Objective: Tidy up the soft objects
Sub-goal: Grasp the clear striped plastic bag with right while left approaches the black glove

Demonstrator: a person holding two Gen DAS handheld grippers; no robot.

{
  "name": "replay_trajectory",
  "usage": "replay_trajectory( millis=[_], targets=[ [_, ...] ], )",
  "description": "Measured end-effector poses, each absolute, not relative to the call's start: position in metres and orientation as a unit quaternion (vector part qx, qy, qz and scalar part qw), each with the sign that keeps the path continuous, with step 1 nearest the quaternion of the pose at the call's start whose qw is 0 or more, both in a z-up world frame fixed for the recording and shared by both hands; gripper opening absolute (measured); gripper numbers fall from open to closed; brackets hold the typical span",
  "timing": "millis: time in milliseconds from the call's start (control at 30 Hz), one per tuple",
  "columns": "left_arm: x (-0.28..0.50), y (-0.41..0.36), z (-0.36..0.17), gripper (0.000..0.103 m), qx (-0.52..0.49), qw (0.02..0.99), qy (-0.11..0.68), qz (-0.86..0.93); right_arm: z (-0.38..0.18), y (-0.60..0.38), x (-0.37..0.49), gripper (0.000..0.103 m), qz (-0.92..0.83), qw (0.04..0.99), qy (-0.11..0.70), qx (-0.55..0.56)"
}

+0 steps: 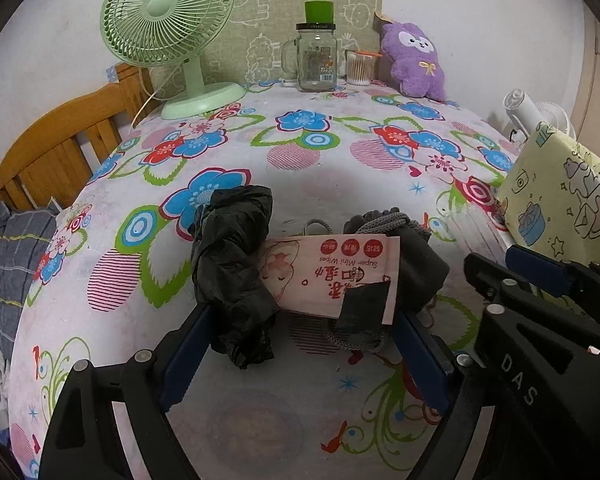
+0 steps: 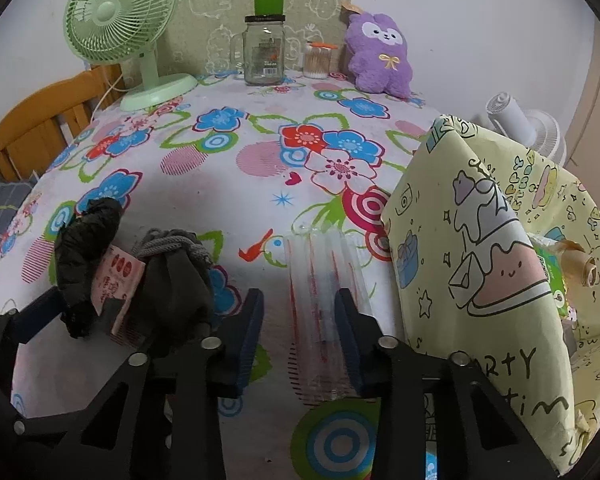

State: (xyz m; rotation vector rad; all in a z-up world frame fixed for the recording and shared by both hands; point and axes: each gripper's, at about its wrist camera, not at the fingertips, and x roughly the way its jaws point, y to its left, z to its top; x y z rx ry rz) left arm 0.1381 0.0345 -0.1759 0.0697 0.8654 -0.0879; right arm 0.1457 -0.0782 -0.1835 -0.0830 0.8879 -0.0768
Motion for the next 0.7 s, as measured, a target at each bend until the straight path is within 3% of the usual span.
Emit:
replay_trajectory(
  millis=[167,700],
  targets=[
    [0.138,0.033,-0.176,0.091,0.039,0.906,0.420,-0.038,-0.185,-0.082,0.146,0.016,-0.050,0.899,0.433,-0.044],
    [0.137,0.051,-0.150,0.091,0.017,0.920,0.392,-0.014,-0.156,-0.074,0.143,0.008,-0.021,0.915,0.401,-0.024]
  ],
)
